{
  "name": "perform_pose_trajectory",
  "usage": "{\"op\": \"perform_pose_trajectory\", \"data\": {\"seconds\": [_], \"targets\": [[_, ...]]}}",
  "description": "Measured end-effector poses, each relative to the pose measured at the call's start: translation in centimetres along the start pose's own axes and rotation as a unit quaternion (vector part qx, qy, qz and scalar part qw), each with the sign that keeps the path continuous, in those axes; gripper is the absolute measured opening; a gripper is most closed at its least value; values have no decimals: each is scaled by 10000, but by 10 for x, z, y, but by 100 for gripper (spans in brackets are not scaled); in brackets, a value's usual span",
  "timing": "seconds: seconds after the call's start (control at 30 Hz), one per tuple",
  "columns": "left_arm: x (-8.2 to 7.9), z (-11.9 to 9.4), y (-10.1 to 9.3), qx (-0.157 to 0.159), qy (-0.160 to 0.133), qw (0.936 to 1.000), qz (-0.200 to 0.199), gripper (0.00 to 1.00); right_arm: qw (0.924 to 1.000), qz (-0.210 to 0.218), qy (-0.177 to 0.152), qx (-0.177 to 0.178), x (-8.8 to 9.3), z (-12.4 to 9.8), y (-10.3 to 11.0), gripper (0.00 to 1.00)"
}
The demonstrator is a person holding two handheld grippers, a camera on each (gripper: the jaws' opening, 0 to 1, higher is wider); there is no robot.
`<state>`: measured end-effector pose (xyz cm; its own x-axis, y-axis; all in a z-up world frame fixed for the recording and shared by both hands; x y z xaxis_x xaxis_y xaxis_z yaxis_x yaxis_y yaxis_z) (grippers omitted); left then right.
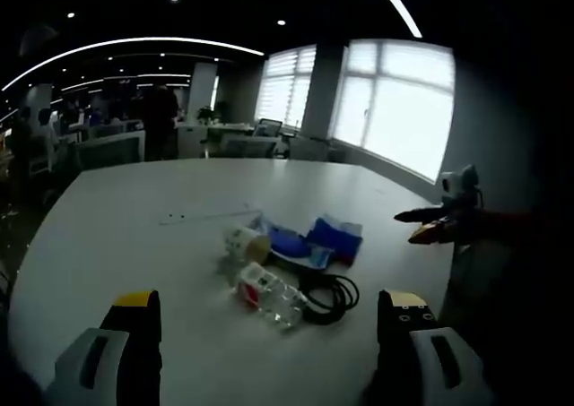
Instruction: Arrange the tabletop items into an orderly group along one side of the table until the central work area is clear of visible clutter.
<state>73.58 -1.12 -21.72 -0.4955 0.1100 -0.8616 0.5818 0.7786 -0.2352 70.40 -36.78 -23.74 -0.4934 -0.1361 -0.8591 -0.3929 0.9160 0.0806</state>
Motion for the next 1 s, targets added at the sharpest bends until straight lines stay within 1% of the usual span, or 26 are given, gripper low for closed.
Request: {"op": "perform_pose_trajectory", "data": {"seconds": [0.2, 0.33, 0.63, 1.0], "targets": [[1, -4, 1, -53, -10, 10000, 39, 100, 10000, -1, -23, 8, -3, 2, -2, 99], [4, -6, 1, -95, 25, 9999, 42, 100, 10000, -57, -41, -32, -6, 4, 2, 98], [5, -8, 3, -141, -14, 9999, -6, 100, 10000, -60, -36, -43, -5, 4, 1, 98], [5, -5, 7, -100, 25, 9999, -11, 100, 10000, -46, 16, -48, -5, 3, 4, 98]]}}
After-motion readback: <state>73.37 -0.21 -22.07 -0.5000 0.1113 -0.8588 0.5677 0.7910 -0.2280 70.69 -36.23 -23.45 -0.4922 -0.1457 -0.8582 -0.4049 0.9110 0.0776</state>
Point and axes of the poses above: the point that each gripper's makers call its tool centre point, and the gripper's own axes: z roughly forward along the fingers, y roughly to its left, x roughly out of its underside, the point moved 6 cm from there along -z, roughly backward along the fingers, and after that the axes turned 5 degrees about -z, right-handed, at the moved point
